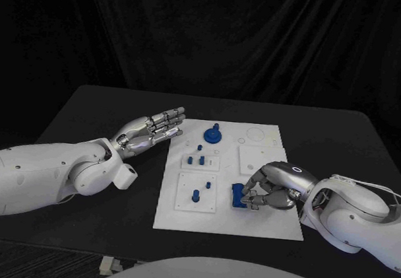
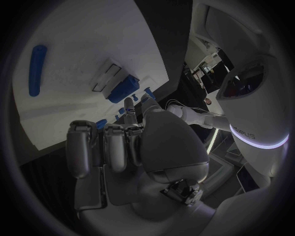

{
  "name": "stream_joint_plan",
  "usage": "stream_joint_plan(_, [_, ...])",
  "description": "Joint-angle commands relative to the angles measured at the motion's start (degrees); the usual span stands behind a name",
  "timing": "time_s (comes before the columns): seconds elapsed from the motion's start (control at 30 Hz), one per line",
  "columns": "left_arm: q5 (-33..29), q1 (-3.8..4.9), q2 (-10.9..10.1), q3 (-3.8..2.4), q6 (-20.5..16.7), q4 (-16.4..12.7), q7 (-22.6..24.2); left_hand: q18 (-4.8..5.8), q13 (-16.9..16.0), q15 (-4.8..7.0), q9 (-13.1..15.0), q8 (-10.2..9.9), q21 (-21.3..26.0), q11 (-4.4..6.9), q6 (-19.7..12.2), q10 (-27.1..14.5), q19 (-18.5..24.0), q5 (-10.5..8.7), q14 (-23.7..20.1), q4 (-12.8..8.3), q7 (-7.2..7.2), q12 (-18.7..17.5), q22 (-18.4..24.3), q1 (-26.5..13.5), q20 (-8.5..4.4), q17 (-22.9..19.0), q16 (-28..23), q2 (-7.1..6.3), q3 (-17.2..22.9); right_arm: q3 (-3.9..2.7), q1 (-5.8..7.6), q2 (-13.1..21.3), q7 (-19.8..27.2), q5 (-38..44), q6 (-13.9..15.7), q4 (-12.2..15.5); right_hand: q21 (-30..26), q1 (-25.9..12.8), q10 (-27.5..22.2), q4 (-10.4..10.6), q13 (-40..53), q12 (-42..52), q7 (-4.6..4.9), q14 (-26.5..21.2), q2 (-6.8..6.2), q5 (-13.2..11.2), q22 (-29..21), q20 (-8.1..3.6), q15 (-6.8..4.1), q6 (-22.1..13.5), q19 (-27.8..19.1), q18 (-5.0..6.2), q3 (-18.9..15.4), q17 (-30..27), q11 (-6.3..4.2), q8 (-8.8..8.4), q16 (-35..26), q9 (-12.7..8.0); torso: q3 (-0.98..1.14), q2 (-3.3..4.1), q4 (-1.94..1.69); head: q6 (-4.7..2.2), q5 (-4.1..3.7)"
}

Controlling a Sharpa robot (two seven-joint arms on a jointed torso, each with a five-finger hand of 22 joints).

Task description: Assemble the parts on the task board

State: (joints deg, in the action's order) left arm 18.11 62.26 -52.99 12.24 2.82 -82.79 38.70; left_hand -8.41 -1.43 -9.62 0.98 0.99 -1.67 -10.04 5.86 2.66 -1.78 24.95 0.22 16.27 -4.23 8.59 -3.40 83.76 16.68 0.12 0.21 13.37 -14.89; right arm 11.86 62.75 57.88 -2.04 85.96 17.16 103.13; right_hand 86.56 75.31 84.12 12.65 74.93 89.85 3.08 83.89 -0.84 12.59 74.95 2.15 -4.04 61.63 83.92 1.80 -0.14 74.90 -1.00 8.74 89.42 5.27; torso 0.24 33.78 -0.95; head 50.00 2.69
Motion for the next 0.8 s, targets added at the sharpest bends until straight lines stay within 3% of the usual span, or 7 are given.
stream_joint_plan(0.03, [-0.1, -0.05, 0.2, -0.06, 1.0, 0.0, 2.7, -0.72, -0.1, -0.21, 0.1, 0.2, 0.0, -0.21, 0.1, 0.1, 0.1, 0.35, 0.1, 0.0, -0.47, 0.2, -0.1, 0.7, 0.16, 0.0, 0.0, -0.07, 0.4, -0.01, -0.68, -0.5, 0.3, -0.1, 0.4, -0.4, 0.3, 0.6, 5.9, -0.2, 15.1, 0.2, 0.20, 5.7, -0.22, -0.4, 14.1, 0.28, 0.39, 0.0, 5.0, -1.07, 0.2, 12.9, 0.47, -0.34, -0.1, -0.1, -0.01, 0.01, -0.02, 0.00, -0.01])
stream_joint_plan(0.53, [-0.1, -0.05, 0.2, -0.06, 1.3, 0.1, 2.4, -0.68, -0.1, -0.28, 0.1, 0.2, -0.1, -0.26, 0.2, 0.2, 0.0, 1.04, 0.2, -0.1, -0.67, 0.4, -0.1, 1.5, 0.16, 0.1, 0.1, -0.22, 0.7, -0.01, -2.66, -1.1, -0.5, 0.7, 0.8, -1.9, 0.1, 0.8, 5.9, -0.2, 15.1, 0.2, 0.75, 5.7, -0.91, -0.9, 14.0, 0.52, 0.73, -0.4, 4.9, -1.02, 0.2, 12.6, 0.95, -1.03, -0.2, -0.5, 0.00, 0.01, 0.03, 0.00, -0.08])
stream_joint_plan(0.67, [-0.1, -0.05, 0.3, -0.06, 1.5, 0.2, 2.2, -0.67, -0.1, -0.32, 0.1, 0.2, -0.1, -0.28, 0.3, 0.2, 0.0, 1.19, 0.2, -0.1, -0.81, 0.4, -0.1, 1.7, 0.17, 0.1, 0.1, -0.24, 0.8, -0.01, -2.78, -0.7, 0.0, 2.5, 3.1, -1.5, 0.2, 2.1, 5.9, -0.8, 15.1, 0.2, 0.68, 5.7, -1.63, -0.6, 14.0, 0.66, 0.84, 0.2, 4.9, -1.03, 0.6, 12.6, 0.98, -1.05, -0.2, -0.5, -0.01, -0.03, -0.01, 0.00, -0.10])
stream_joint_plan(0.8, [-0.1, -0.06, 0.4, -0.06, 1.6, 0.3, 2.2, -0.64, -0.1, -0.35, 0.1, 0.3, -0.1, -0.24, 0.6, 0.3, 0.0, 1.37, 0.2, -0.2, -1.26, 0.5, -0.1, 2.2, 0.16, 0.1, 0.2, -0.27, 1.1, -0.01, -2.85, -0.2, 1.1, 5.8, 7.0, -0.9, 0.3, 4.0, 5.9, -1.6, 15.1, 0.2, -0.04, 5.7, -3.07, 0.1, 14.0, 0.57, 0.49, 1.0, 4.9, -1.04, 1.5, 12.7, 0.42, -0.76, -0.1, -0.2, 0.00, 0.00, 0.02, 0.00, -0.13])
